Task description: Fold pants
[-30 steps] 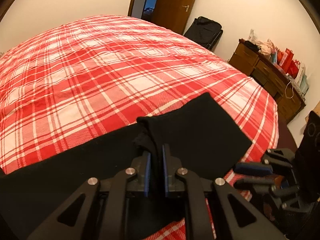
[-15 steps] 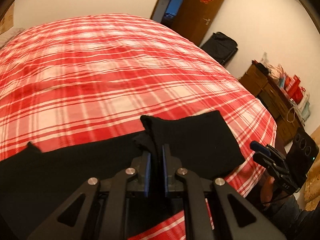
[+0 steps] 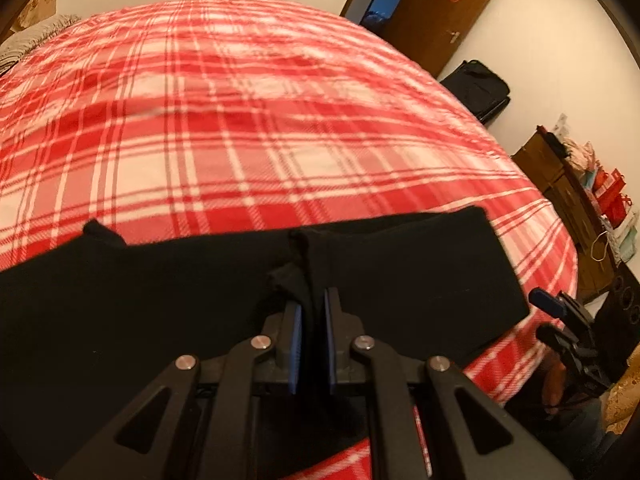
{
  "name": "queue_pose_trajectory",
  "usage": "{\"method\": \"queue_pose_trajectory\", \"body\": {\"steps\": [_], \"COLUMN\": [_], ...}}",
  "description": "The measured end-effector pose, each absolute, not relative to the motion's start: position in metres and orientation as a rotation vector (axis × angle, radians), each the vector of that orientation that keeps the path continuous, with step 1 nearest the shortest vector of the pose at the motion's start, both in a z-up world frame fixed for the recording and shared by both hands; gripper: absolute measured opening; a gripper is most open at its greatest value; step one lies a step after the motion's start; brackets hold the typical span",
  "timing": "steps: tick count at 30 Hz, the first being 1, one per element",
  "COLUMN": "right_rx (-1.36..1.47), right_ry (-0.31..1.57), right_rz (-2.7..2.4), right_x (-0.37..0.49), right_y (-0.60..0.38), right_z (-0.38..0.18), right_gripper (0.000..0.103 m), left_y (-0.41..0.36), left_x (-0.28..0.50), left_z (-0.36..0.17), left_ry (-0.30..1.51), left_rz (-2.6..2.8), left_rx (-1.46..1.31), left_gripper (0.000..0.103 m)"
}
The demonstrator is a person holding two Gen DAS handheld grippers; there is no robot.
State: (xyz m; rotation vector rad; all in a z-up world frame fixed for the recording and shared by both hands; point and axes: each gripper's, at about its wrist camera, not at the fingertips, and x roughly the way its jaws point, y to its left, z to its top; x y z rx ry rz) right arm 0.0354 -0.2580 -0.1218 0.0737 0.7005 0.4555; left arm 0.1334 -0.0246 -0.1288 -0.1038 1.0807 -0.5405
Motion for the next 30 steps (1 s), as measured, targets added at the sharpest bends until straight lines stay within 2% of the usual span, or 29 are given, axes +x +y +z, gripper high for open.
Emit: {"method": "queue_pose_trajectory", "body": {"steps": [3, 4, 8, 12, 20, 22, 24, 26, 27, 28, 29, 30], "right_rx": [0.055, 0.061, 0.018, -0.009, -0.229, -0.253, -0.275, -0.286, -0.264, -0.226, -0.198, -0.176], "right_ry": [0.808, 0.829, 0.832, 0.792, 0.785, 0.790, 0.805, 0.829, 0.842, 0.851, 0.857, 0.861], "right_rz": [0.413, 0.410, 0.388, 0.423, 0.645, 0.671, 0.695, 0.664, 0.654, 0.664, 0.679, 0.694], "right_x": [0.050, 0.053, 0.048, 0.041, 0.057, 0.060, 0.066, 0.076, 0.081, 0.084, 0.085, 0.085], "right_y": [-0.253, -0.253, -0.250, -0.234, -0.134, -0.117, -0.103, -0.096, -0.096, -0.099, -0.101, -0.103], "right_z": [-0.136, -0.139, -0.129, -0.114, -0.118, -0.125, -0.136, -0.147, -0.150, -0.151, -0.150, -0.148], "right_gripper": [0.052, 0.052, 0.052, 0.052, 0.052, 0.052, 0.050, 0.032, 0.028, 0.021, 0.010, 0.006], "left_y": [-0.025, -0.026, -0.019, -0.005, 0.004, 0.008, 0.009, 0.006, 0.004, 0.002, 0.000, -0.001], "left_x": [0.133, 0.131, 0.127, 0.121, 0.142, 0.142, 0.145, 0.150, 0.152, 0.155, 0.157, 0.159], "left_z": [-0.137, -0.138, -0.133, -0.125, -0.131, -0.131, -0.135, -0.141, -0.142, -0.143, -0.142, -0.141], "left_ry": [1.083, 1.078, 1.061, 1.005, 0.997, 0.988, 0.993, 1.001, 1.002, 1.001, 1.001, 1.003], "left_rz": [-0.542, -0.538, -0.542, -0.525, -0.449, -0.427, -0.419, -0.415, -0.413, -0.409, -0.403, -0.401], "left_rx": [-0.094, -0.077, -0.088, -0.097, -0.088, -0.087, -0.080, -0.055, -0.044, -0.032, -0.022, -0.016], "left_gripper": [0.013, 0.017, 0.025, 0.052, 0.053, 0.060, 0.060, 0.060, 0.060, 0.060, 0.060, 0.061]}}
